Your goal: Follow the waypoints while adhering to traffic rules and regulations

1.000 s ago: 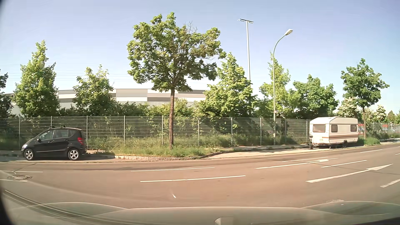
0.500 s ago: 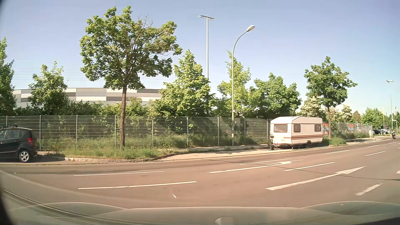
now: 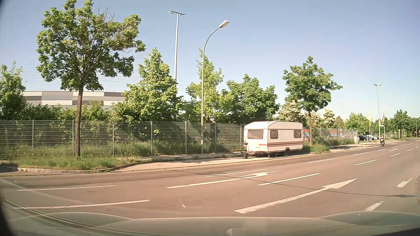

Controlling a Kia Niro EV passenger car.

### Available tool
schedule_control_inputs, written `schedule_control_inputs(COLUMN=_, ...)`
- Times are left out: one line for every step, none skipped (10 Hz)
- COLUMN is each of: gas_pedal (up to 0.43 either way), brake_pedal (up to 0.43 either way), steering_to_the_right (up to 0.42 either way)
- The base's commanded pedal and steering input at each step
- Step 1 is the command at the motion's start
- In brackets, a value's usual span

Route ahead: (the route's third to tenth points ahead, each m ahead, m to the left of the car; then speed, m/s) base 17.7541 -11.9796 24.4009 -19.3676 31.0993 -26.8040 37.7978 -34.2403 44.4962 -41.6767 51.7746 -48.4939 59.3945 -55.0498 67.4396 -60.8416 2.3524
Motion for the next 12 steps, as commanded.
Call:
schedule_control_inputs(gas_pedal=0.087, brake_pedal=0.000, steering_to_the_right=0.457)
schedule_control_inputs(gas_pedal=0.118, brake_pedal=0.000, steering_to_the_right=0.441)
schedule_control_inputs(gas_pedal=0.138, brake_pedal=0.000, steering_to_the_right=0.426)
schedule_control_inputs(gas_pedal=0.177, brake_pedal=0.000, steering_to_the_right=0.396)
schedule_control_inputs(gas_pedal=0.177, brake_pedal=0.000, steering_to_the_right=0.371)
schedule_control_inputs(gas_pedal=0.177, brake_pedal=0.000, steering_to_the_right=0.340)
schedule_control_inputs(gas_pedal=0.177, brake_pedal=0.000, steering_to_the_right=0.334)
schedule_control_inputs(gas_pedal=0.177, brake_pedal=0.000, steering_to_the_right=0.339)
schedule_control_inputs(gas_pedal=0.177, brake_pedal=0.000, steering_to_the_right=0.364)
schedule_control_inputs(gas_pedal=0.189, brake_pedal=0.000, steering_to_the_right=0.391)
schedule_control_inputs(gas_pedal=0.189, brake_pedal=0.000, steering_to_the_right=0.394)
schedule_control_inputs(gas_pedal=0.220, brake_pedal=0.000, steering_to_the_right=0.390)
